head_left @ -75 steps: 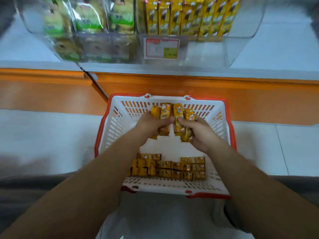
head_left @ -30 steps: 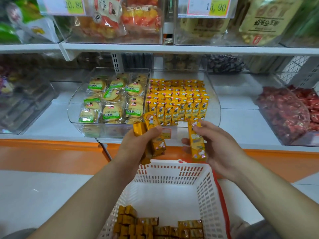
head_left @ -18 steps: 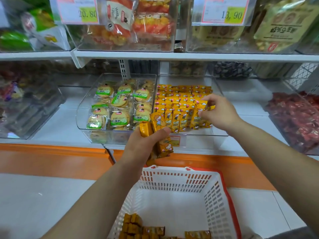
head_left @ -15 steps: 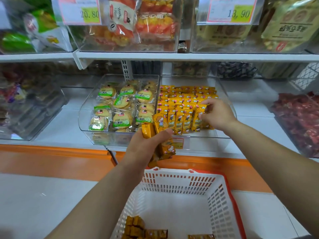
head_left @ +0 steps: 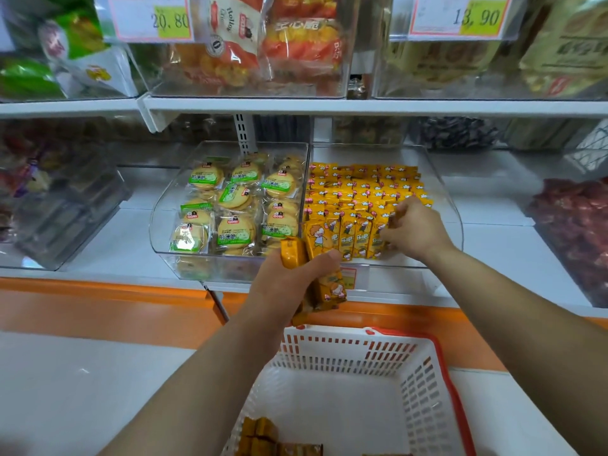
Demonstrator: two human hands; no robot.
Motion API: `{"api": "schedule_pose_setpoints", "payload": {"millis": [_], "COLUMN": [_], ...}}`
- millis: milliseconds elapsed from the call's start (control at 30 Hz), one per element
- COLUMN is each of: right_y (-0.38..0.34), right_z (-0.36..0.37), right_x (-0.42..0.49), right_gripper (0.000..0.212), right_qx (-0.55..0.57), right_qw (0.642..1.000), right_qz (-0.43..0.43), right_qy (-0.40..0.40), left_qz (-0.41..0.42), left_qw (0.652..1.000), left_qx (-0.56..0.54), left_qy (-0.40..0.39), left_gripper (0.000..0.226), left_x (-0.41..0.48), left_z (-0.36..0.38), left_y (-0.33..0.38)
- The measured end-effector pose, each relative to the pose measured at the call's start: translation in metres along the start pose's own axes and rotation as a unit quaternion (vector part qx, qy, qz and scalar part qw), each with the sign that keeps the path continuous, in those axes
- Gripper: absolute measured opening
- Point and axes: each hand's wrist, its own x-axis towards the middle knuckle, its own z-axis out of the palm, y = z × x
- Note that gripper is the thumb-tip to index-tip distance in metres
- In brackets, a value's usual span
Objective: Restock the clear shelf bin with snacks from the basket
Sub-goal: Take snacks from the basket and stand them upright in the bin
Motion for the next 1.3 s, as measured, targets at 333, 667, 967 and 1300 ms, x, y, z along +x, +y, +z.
{"api": "schedule_pose_setpoints", "payload": {"millis": [333, 667, 967, 1300], "right_y": [-0.026, -0.019, -0.014, -0.006], "right_z": [-0.049, -0.039, -0.042, -0.080], "right_x": [-0.117, -0.140, -0.129, -0.086], "right_gripper": [0.027, 0.079, 0.078, 0.027], "right_qx": [0.264, 0.285, 0.416, 0.285], "right_qw": [0.940, 0.921, 0.852, 0.954], "right_qz": [-0.074, -0.046, -0.015, -0.054], "right_qy": [-0.203, -0.263, -0.318, -0.081], "left_qz": [-0.001, 0.017, 0.036, 0.012], "left_qw": [0.999, 0.997, 0.996, 0.999], "left_qx": [0.005, 0.029, 0.053, 0.049], "left_qy": [-0.049, -0.070, -0.056, 0.019], "left_gripper": [0.060, 0.066, 0.041, 0.002], "left_x": [-0.012, -0.018, -0.015, -0.009], "left_z": [0.016, 0.026, 0.018, 0.011], "left_y": [-0.005, -0.015, -0.017, -0.009]}}
